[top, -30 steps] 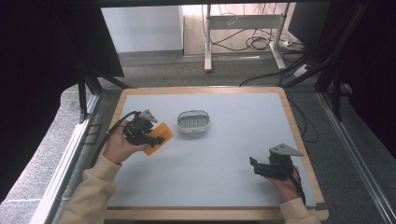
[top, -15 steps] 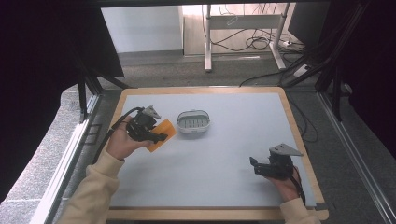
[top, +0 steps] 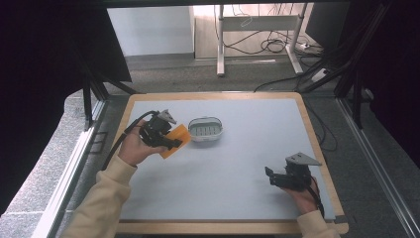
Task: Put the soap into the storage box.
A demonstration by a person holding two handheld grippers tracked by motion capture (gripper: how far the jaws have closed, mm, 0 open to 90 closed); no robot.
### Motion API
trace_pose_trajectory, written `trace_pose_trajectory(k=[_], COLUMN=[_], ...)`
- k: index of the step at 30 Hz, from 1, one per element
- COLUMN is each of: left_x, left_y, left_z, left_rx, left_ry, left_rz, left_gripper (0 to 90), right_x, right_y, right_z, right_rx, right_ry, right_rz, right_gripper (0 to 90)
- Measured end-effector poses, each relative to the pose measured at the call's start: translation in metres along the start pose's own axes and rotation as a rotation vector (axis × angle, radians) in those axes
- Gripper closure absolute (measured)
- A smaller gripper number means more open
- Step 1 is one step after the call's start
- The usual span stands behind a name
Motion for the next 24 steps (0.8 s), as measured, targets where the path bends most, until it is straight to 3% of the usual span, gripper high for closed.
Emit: trace_pose_trajectory(k=[10, 21, 24], left_x=[-0.003, -0.009, -0.011], left_y=[0.009, 0.020, 0.023], left_z=[0.001, 0.007, 0.007], left_rx=[-0.019, -0.013, -0.012], left_ry=[0.000, 0.004, -0.017], left_rz=[0.007, 0.008, 0.001], left_gripper=[62.1, 62.1, 62.1], right_x=[0.000, -0.001, 0.000], right_y=[0.000, -0.001, -0.001], right_z=[-0.001, -0.002, -0.002], right_rx=[-0.005, -0.005, -0.007], right_ry=[-0.003, -0.009, -0.009], right_rz=[0.002, 0.006, 0.006], right_gripper=[12.5, 12.5, 12.5])
Point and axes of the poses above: each handheld gripper's, and its own axes: x roughly backward along the jaws, y roughly out of its top, z roughly to its left, the point moved 7 cm from there along -x, roughly forward along the jaws, and after that the axes turned 10 degrees about z, right-handed, at the moved point
